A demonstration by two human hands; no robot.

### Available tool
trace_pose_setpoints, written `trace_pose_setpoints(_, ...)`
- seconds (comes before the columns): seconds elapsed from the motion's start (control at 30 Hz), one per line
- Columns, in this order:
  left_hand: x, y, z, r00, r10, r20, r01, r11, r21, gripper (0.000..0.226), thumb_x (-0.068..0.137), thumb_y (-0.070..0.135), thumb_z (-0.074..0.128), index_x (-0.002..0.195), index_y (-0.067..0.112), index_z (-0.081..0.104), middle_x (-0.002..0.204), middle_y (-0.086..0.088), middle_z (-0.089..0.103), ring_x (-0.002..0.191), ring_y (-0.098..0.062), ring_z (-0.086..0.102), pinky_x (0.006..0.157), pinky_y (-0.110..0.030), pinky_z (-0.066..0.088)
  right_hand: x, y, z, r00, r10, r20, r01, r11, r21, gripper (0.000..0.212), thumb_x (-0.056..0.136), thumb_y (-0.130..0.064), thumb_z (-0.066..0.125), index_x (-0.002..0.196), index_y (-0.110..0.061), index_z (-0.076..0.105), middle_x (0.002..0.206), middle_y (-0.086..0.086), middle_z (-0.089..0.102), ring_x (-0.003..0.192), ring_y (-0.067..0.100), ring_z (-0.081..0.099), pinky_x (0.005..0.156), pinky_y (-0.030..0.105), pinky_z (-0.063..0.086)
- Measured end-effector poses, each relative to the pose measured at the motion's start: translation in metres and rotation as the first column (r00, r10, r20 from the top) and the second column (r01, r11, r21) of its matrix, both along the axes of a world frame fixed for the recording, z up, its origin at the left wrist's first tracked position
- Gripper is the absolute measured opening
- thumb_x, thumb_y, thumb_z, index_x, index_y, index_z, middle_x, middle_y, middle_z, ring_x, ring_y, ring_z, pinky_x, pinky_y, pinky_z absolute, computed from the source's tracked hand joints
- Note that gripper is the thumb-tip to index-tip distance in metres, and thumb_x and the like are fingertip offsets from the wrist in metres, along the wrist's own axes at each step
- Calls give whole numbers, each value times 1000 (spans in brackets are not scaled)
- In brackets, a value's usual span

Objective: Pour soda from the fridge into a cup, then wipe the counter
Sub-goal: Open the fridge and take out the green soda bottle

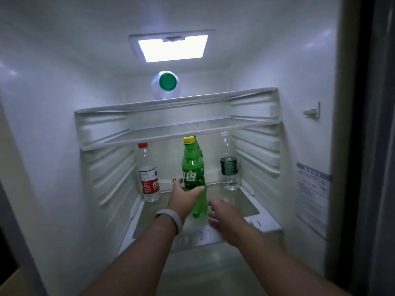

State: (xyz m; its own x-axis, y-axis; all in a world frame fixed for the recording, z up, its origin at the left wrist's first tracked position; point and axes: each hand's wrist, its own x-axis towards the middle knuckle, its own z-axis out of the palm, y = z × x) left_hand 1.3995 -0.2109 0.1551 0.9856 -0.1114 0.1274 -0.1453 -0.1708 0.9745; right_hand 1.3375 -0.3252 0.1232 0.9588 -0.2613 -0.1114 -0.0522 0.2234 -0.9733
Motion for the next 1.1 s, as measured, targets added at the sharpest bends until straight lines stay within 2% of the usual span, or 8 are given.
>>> trace_pose_setpoints(0.13,13,-13,0,999,20,42,-21,1000,5,56,77,22,82,121,16,48,113,-6,65,98,-21,64,91,-43,53,12,-6,-1,1000,23,5,-23,999,31,9,90,-13,52,83,-13,57,82,11,48,75,23,48,69,38,41)
trace_pose_setpoints(0.27,16,-16,-2,993,56,103,-57,998,6,45,73,22,85,111,16,62,102,-3,72,93,-23,69,89,-49,57,16,-9,-3,999,44,28,-45,998,39,12,91,-20,53,80,-19,56,78,-1,55,67,11,53,65,28,46)
trace_pose_setpoints(0.33,13,-15,-3,991,62,119,-63,998,-1,42,71,23,86,107,18,65,98,-2,74,91,-24,71,87,-50,58,15,-9,-4,998,48,37,-49,998,34,12,91,-19,52,80,-19,57,79,-1,57,68,11,54,67,28,46)
trace_pose_setpoints(0.5,-2,-7,-2,991,36,130,-37,999,2,34,70,22,87,99,22,68,94,-2,76,89,-23,72,85,-49,60,9,-6,-1,996,80,36,-83,993,88,23,92,-16,50,100,-1,65,92,21,66,87,31,60,78,42,44)
trace_pose_setpoints(0.63,-18,5,5,988,24,150,-27,999,21,31,70,24,87,97,23,71,91,1,77,90,-23,73,83,-46,61,-1,0,4,996,86,0,-85,990,114,22,92,-20,52,104,-9,67,99,14,74,105,32,67,86,42,51)
trace_pose_setpoints(0.77,-41,16,13,993,-14,120,14,1000,1,35,72,22,86,103,21,72,95,0,78,93,-23,73,87,-46,59,-24,9,9,995,100,14,-101,988,117,23,93,-25,54,105,-11,68,90,5,77,91,22,72,83,37,56)
trace_pose_setpoints(0.93,-84,28,17,994,-89,67,93,994,-58,34,73,16,86,104,18,72,95,-2,79,91,-23,75,89,-47,59,-62,21,10,998,55,1,-55,993,106,24,94,-24,54,110,-10,65,104,11,73,99,26,68,83,37,56)
trace_pose_setpoints(1.1,-133,40,9,991,-111,72,115,991,-62,30,71,15,86,97,21,73,89,-1,79,89,-24,75,86,-47,60,-120,33,3,999,50,-18,-46,987,153,21,94,-23,53,110,-13,63,105,11,72,98,24,69,71,31,54)
